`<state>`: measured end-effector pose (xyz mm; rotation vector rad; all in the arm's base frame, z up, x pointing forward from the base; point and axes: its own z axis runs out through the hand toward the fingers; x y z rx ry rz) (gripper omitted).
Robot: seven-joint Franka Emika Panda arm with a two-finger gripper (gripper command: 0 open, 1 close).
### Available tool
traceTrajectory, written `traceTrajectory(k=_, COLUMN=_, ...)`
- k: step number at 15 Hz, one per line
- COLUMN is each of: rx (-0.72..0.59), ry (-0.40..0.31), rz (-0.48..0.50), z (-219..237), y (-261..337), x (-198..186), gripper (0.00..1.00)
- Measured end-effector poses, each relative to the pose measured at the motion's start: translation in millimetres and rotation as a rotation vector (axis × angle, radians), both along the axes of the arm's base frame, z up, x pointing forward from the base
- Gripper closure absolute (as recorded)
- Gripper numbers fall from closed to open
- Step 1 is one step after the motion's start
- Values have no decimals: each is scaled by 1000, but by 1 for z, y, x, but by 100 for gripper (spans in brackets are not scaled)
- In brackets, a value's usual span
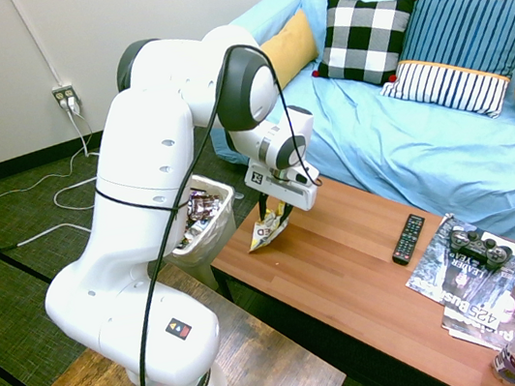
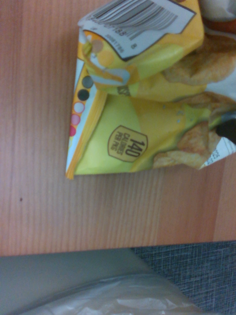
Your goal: Throw the chip bag in the trash bin
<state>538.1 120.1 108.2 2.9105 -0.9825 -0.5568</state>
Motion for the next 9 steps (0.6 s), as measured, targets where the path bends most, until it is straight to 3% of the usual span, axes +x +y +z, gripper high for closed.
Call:
traceTrajectory(k=5, rx=4, ry=-20, rz=-2, z=9, y=1, x=6, gripper=100)
traceTrajectory(k=9, rx=-2, ry=-80, rz=51, z=56, y=37, x=11, gripper=100)
